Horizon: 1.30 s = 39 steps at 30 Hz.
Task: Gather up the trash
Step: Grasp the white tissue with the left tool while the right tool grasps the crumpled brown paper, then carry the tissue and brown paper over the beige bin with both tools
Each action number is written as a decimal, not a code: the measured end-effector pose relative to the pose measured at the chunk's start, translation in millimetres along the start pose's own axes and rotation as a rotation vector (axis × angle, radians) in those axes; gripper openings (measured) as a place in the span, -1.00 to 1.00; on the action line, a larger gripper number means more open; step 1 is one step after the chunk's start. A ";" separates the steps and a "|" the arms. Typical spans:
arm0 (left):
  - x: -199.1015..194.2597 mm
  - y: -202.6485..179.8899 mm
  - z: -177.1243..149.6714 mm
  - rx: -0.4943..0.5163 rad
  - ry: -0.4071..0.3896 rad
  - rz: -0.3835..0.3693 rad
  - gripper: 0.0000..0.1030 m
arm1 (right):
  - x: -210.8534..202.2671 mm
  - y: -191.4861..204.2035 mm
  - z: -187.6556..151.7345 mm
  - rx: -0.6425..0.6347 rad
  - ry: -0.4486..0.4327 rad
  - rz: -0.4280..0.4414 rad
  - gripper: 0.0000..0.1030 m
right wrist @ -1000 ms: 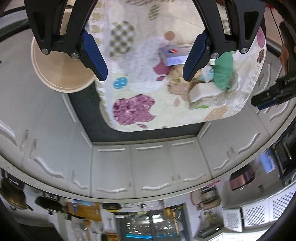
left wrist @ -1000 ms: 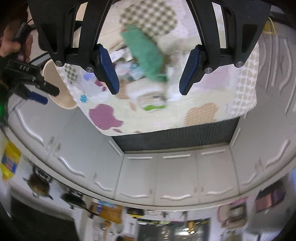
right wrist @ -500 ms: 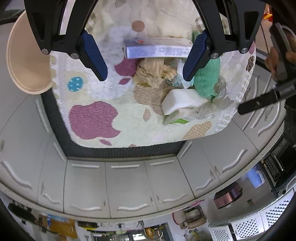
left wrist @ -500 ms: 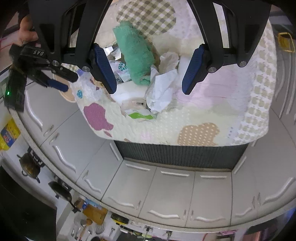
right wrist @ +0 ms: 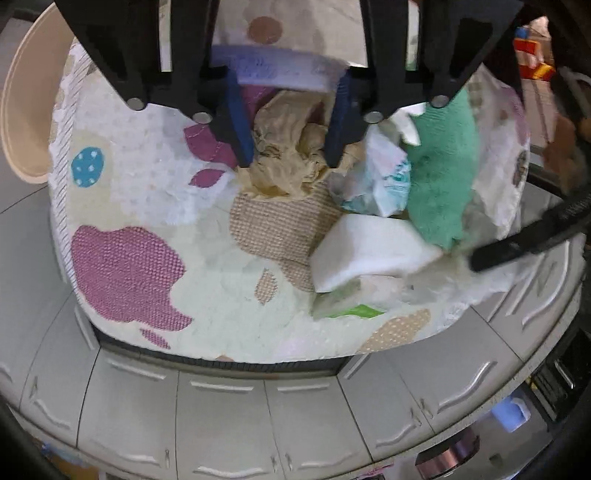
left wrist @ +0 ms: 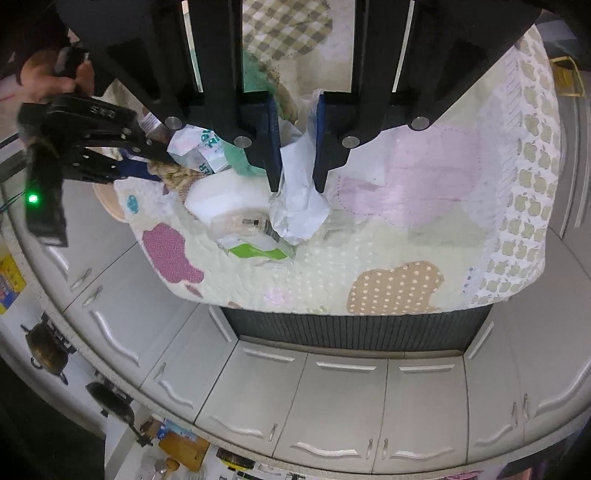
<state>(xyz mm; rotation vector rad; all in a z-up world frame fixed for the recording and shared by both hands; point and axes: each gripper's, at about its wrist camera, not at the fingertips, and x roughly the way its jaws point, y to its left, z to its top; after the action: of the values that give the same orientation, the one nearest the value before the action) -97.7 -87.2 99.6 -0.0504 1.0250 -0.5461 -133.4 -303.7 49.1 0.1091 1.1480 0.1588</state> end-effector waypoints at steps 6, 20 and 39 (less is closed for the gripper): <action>-33.3 3.5 6.3 -0.025 -0.069 -0.017 -0.79 | -37.9 -5.7 -0.9 0.033 -0.125 0.031 -0.79; -88.2 -40.6 7.0 0.048 -0.196 -0.046 -0.79 | -119.4 5.8 -12.5 0.039 -0.307 0.059 -0.82; -76.4 -116.5 -6.5 0.202 -0.218 -0.038 -0.79 | -162.1 -20.5 -44.1 0.088 -0.376 0.020 -0.82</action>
<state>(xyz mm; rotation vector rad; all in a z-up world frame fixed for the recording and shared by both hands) -181.0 -152.0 190.7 0.0488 0.7548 -0.6612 -237.3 -353.1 173.3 0.2194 0.7788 0.1000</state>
